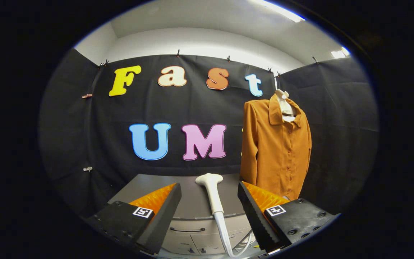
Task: Iron the clothes twice with a garment steamer, once on the left side and once on the right side.
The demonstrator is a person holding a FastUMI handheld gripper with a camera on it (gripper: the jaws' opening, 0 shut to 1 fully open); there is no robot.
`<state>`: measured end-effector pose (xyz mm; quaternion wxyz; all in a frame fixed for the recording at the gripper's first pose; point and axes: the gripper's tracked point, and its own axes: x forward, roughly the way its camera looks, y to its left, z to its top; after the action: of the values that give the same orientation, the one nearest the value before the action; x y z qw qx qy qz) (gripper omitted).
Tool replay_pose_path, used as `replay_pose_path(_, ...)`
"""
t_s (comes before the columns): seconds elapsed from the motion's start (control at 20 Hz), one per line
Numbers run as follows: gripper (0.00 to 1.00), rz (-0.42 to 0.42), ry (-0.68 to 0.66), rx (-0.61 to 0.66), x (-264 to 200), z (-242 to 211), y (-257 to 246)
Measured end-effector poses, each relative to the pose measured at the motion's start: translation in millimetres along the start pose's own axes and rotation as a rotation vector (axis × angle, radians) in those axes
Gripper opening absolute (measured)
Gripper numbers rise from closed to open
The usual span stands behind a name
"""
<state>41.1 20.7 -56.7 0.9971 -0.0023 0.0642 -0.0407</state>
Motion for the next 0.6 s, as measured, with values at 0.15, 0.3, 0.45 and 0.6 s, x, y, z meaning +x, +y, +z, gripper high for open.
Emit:
replay_pose_path(0.15,0.98,0.015,0.044,-0.007,30.6,-15.5,-0.9)
replay_pose_path(0.3,0.98,0.040,0.095,-0.008,68.0,-29.7,-4.8)
replay_pose_path(0.45,0.98,0.059,0.151,-0.014,110.4,-44.4,-11.4)
replay_pose_path(0.6,0.98,0.092,0.207,-0.023,142.0,-59.0,-10.7)
